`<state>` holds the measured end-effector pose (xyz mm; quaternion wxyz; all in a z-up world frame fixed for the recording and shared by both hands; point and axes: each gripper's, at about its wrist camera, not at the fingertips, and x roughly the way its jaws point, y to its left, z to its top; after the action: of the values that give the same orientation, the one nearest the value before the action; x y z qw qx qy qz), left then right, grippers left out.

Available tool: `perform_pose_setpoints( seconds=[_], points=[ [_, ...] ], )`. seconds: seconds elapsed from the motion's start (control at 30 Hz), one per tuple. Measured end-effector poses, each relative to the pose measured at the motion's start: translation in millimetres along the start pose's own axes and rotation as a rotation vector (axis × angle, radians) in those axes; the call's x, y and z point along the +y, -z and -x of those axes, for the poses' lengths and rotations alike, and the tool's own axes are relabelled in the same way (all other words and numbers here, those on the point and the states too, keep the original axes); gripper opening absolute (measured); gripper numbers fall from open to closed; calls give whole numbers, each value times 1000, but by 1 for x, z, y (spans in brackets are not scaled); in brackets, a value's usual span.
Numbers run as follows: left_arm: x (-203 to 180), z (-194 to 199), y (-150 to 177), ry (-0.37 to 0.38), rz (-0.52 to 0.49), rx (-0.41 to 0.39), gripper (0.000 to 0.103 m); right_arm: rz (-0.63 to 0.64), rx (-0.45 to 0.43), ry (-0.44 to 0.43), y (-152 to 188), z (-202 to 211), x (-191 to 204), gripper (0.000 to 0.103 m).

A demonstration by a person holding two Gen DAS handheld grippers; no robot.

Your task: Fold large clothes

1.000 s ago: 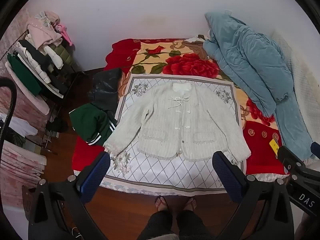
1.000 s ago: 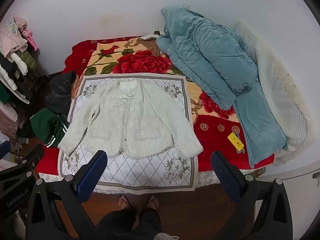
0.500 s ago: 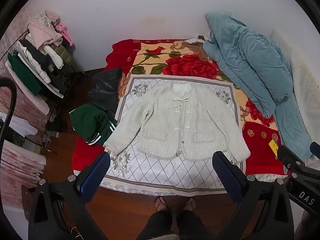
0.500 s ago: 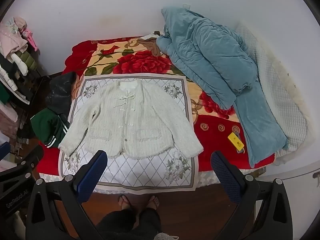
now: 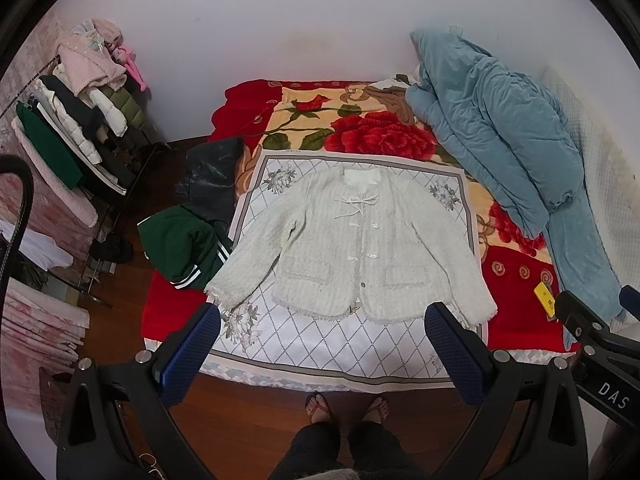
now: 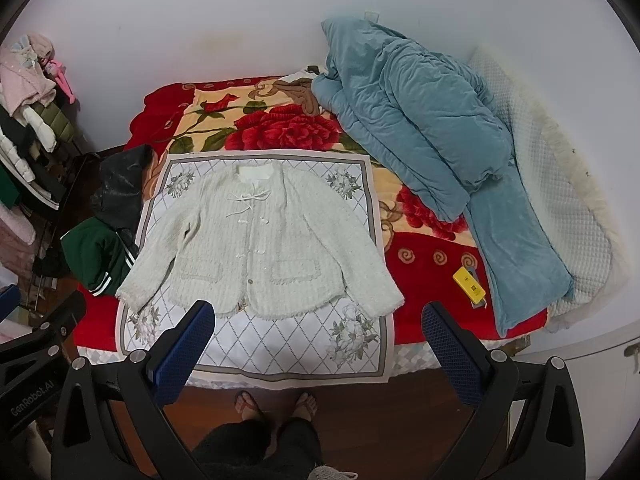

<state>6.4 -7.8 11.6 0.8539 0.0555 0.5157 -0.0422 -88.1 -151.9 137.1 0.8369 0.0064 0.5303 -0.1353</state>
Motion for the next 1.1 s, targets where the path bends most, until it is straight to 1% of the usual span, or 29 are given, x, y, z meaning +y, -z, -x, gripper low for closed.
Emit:
perform_pose_setpoints(
  seconds=[0.13, 0.2, 0.73, 0.77, 1.1],
  points=[
    [0, 2, -1, 2, 0, -2, 103, -1, -2, 0, 5, -3, 0, 103],
    [3, 5, 6, 8, 10, -5, 103, -1, -3, 1, 1, 0, -2, 103],
    [1, 13, 3, 18, 12, -10, 103, -5, -7, 1, 9, 1, -3, 103],
    [1, 14, 2, 20, 11, -10, 103, -6, -9, 1, 3, 8, -7, 103],
    [-8, 15, 4, 19, 4, -18, 103, -8, -12, 1, -3, 16, -17, 103]
  ],
)
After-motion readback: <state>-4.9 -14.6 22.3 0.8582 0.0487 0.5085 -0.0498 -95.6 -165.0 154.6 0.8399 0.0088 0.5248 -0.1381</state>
